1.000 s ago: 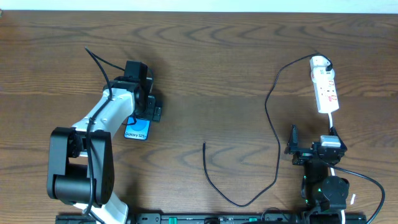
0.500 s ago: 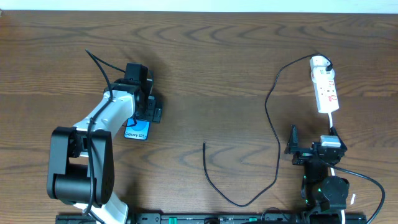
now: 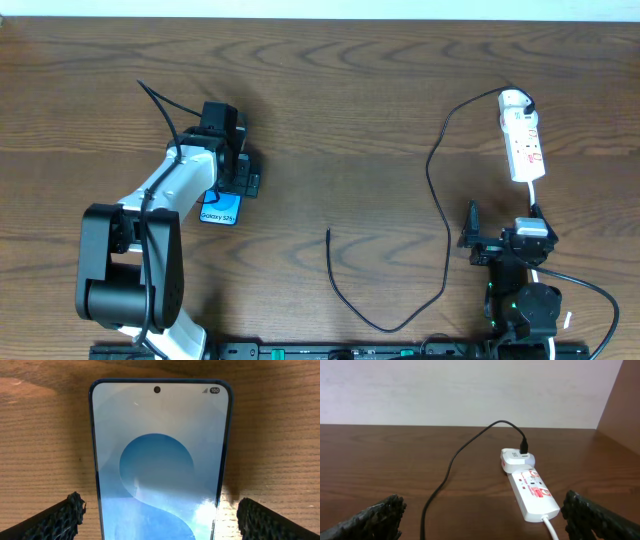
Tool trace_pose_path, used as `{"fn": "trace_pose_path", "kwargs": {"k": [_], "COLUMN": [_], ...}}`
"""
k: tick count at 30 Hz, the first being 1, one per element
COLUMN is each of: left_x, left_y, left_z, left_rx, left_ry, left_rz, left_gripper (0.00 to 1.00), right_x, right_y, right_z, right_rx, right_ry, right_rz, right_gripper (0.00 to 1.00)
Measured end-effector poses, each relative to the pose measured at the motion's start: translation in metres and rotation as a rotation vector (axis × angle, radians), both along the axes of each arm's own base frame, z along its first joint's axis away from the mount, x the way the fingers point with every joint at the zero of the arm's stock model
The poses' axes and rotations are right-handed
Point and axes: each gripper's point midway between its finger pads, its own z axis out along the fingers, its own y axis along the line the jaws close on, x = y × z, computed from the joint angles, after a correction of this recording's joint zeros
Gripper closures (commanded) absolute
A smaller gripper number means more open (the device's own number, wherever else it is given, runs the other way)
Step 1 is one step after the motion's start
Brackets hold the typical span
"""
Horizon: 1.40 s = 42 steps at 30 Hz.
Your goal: Plug charger to phone and switch on socket
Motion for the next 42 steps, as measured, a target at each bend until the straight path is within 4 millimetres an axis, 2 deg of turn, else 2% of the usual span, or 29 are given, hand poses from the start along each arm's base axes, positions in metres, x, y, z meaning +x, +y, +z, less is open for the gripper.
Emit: {"fn": "trace_pose_path", "kwargs": {"k": [4,33,42], "left_x": [-0.0067,-0.0048,-0.007], "left_y": [0.0005,-0.0002,-0.0057], "left_z": [-0.0071,-0.0077,-0.0092], "left_rx": [-0.001,0.004,-0.032], "left_ry": [0.013,-0.002,0.006], "left_rz": [0.001,-0.041,-0.05], "left_gripper": [0.02,0.02,0.02], "right_x": [0.0,0.0,0.0], "right_y": [0.0,0.0,0.0], "right_z": [0.0,0.0,0.0], "right_rx": [0.0,0.0,0.0], "right_ry": [0.0,0.0,0.0], "right_rz": [0.0,0.0,0.0], "right_gripper": [0.01,0.01,0.01]}}
